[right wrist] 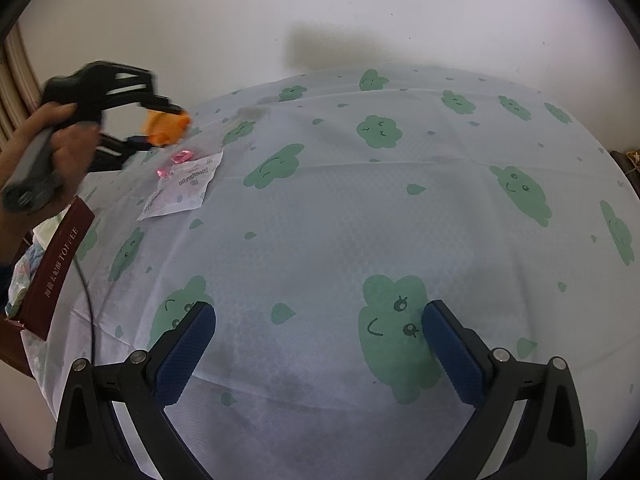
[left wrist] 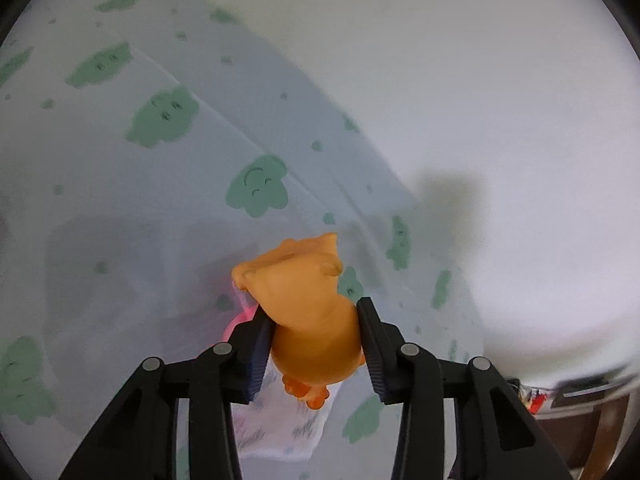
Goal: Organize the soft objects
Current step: 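Hold the orange toy in the left gripper while the right grasps the tissue sachet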
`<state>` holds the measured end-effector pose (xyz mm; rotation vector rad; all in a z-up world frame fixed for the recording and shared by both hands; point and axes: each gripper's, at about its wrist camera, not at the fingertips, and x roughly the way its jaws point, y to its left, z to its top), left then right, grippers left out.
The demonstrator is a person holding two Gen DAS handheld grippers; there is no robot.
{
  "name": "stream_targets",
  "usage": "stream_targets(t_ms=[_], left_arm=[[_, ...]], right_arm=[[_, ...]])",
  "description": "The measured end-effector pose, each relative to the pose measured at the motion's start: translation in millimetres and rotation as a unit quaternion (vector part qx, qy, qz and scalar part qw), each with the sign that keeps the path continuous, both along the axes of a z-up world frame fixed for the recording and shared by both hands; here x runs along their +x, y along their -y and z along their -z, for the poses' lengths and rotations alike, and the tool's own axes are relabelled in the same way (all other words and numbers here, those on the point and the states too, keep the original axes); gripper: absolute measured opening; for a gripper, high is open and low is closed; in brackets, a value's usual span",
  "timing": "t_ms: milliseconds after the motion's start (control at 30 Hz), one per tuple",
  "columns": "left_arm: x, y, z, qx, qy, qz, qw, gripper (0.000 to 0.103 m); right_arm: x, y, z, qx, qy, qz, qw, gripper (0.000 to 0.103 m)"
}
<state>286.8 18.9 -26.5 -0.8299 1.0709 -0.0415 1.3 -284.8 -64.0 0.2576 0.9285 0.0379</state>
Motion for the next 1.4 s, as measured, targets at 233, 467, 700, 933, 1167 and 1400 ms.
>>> stream_targets(t_ms=[233,467,700,933,1167,1400], left_arm=[[-87,-11,-11,0.067,0.004,0.05,0.9965,0.043],[-164,-19,-3,0.11,0.01,0.079,0.9908,0.043],[-205,-18,3,0.157,0.034,0.114,0.9804,0.044],[-215,-24,7,0.157,0.044,0.112,0.9803,0.044],[-218,-28,10,0.16,0.057,0.112,0.9791,0.045],[-222,-29,11,0.161,0.066,0.116,0.978,0.048]], right_arm=[[1,-2,1,-0.006,-0.002,0.0,1.0,0.103],[5,-9,2,-0.034,-0.015,-0.003,0.999,0.103],[37,-41,-18,-0.007,-0.015,-0.055,0.998,0.103],[117,-97,-17,0.031,-0.049,-0.088,0.994,0.103],[149,-138,-2,-0.007,-0.06,-0.08,0.995,0.103],[156,-149,12,-0.055,-0.034,-0.091,0.994,0.099]])
